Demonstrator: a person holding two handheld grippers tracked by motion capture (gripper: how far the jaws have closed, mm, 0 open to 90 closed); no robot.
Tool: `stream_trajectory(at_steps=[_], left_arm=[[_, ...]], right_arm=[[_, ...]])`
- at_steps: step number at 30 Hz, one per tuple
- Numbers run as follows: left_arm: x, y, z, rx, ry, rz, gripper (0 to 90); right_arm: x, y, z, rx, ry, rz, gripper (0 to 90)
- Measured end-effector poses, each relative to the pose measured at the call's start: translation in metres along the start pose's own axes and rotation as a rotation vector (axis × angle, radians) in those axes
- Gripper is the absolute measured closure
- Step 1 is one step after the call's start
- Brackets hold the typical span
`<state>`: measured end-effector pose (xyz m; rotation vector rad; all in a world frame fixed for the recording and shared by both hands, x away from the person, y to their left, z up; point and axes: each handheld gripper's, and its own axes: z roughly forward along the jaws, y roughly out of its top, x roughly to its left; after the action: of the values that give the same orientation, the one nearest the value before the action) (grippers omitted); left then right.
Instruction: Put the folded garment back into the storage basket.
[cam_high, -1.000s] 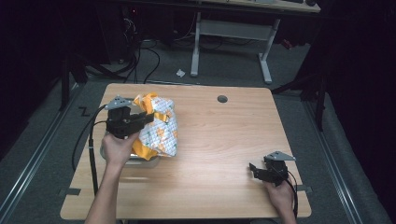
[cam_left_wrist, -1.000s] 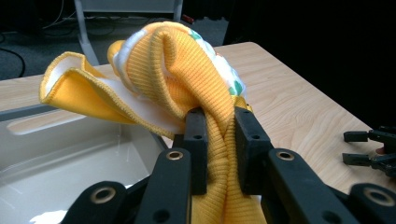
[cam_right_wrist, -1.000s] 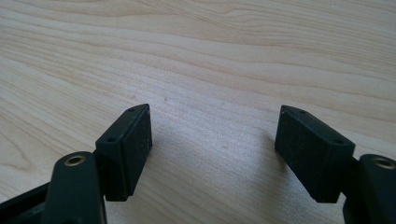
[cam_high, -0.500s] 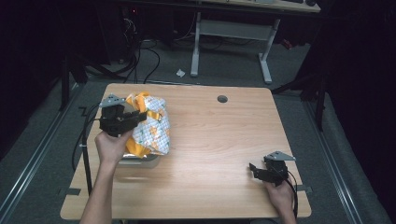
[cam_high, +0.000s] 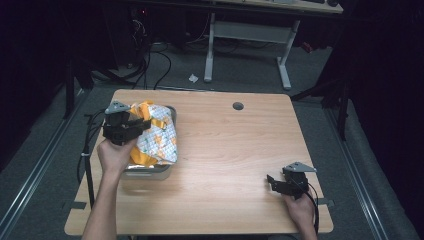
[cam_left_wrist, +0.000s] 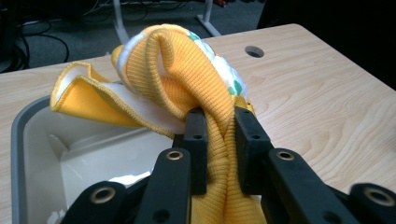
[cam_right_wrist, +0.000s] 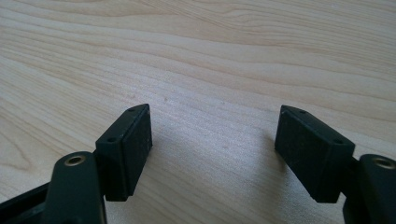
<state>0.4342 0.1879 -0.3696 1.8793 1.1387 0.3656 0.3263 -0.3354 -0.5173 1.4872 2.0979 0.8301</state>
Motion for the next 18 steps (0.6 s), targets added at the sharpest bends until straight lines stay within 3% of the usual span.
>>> stream_trajectory(at_steps=[18], left_arm=[[0.024, -0.019, 0.022, 0.079, 0.093, -0.042, 77.0]], right_arm=[[0.000, 0.000, 0.000, 0.000, 0.000, 0.000, 27.6]])
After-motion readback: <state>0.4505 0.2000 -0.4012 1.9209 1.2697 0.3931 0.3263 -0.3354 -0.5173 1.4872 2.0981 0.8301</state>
